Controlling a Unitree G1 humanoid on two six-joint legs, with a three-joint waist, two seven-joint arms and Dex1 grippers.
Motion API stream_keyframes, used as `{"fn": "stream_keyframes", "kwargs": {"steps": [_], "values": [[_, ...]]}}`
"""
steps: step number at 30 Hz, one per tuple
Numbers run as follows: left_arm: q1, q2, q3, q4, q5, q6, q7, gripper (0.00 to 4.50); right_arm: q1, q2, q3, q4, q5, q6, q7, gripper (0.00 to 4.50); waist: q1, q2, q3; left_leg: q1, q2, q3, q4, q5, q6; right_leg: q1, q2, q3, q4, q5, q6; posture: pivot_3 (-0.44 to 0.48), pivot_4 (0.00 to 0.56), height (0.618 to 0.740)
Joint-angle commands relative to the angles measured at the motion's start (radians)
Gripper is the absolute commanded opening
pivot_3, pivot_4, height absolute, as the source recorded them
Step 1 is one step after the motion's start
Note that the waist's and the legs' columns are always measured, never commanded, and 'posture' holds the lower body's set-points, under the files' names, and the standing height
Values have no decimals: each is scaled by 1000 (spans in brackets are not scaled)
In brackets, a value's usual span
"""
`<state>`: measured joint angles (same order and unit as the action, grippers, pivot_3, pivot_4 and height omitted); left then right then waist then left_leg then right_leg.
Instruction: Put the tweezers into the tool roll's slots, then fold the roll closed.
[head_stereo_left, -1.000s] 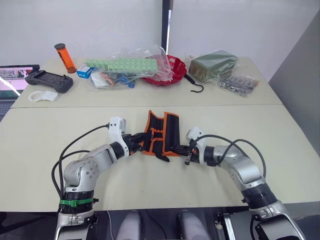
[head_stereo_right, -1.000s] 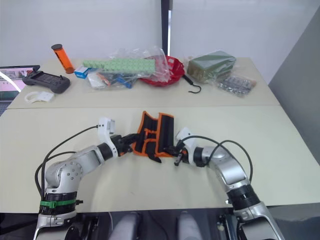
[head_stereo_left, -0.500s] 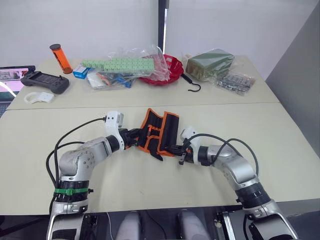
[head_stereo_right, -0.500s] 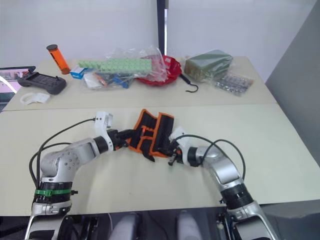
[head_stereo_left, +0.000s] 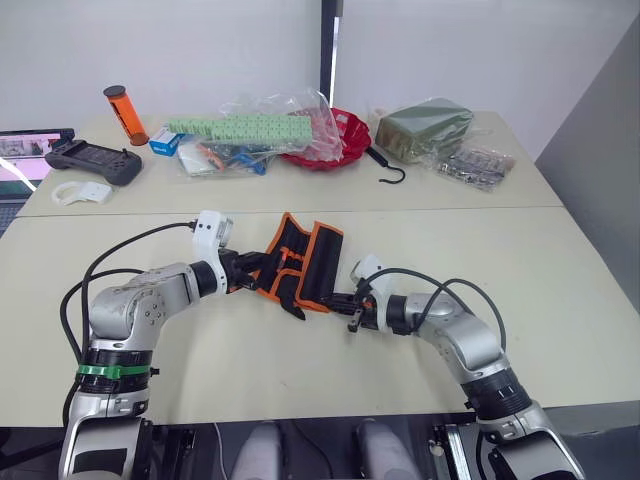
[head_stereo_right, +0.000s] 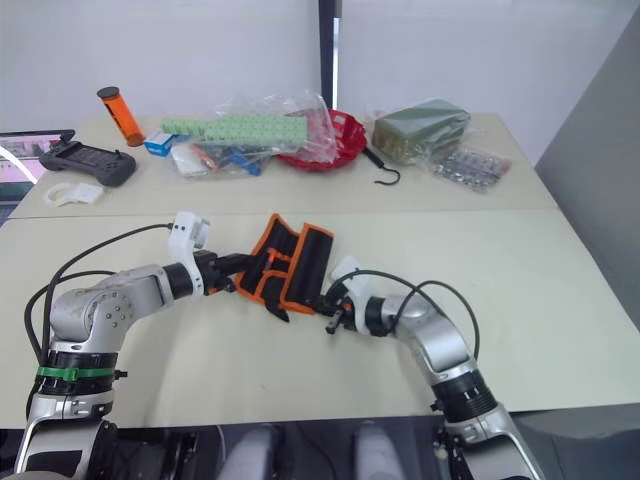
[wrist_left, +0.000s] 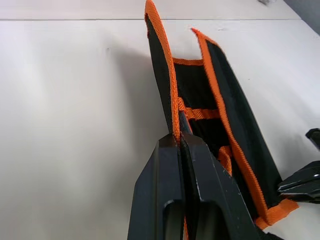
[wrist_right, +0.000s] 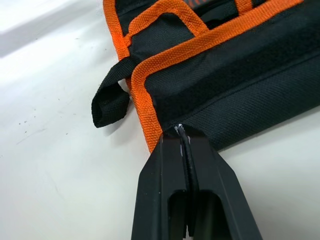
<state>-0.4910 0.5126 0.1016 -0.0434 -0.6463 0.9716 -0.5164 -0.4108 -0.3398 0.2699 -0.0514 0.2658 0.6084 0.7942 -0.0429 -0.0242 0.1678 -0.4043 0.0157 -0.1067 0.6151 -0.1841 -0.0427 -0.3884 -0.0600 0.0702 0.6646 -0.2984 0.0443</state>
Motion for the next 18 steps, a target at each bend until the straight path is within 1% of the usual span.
{"fn": "stream_keyframes", "kwargs": {"steps": [1,4,10,18], "values": [[-30,-27,-18,-51,-15,13,-11,12,11,11,26,-14,-13,-9,-7,0,0,0,0,0,0,0,0,0,0,0,0,0,0,0,0,0,150,740],[-48,-69,-41,-54,-11,22,-2,12,6,17,33,1,-29,-14,-16,0,2,0,0,0,0,0,0,0,0,0,0,0,0,0,0,0,150,740],[-72,-106,-71,-42,6,26,-4,12,-1,18,40,16,-46,-13,-24,0,0,0,0,0,0,0,0,0,0,0,0,0,1,0,0,0,150,740],[-114,-187,-125,-15,29,16,-10,12,11,12,49,22,-54,-3,-22,0,2,0,0,0,0,0,1,0,0,1,0,0,0,0,0,0,150,740]]}}
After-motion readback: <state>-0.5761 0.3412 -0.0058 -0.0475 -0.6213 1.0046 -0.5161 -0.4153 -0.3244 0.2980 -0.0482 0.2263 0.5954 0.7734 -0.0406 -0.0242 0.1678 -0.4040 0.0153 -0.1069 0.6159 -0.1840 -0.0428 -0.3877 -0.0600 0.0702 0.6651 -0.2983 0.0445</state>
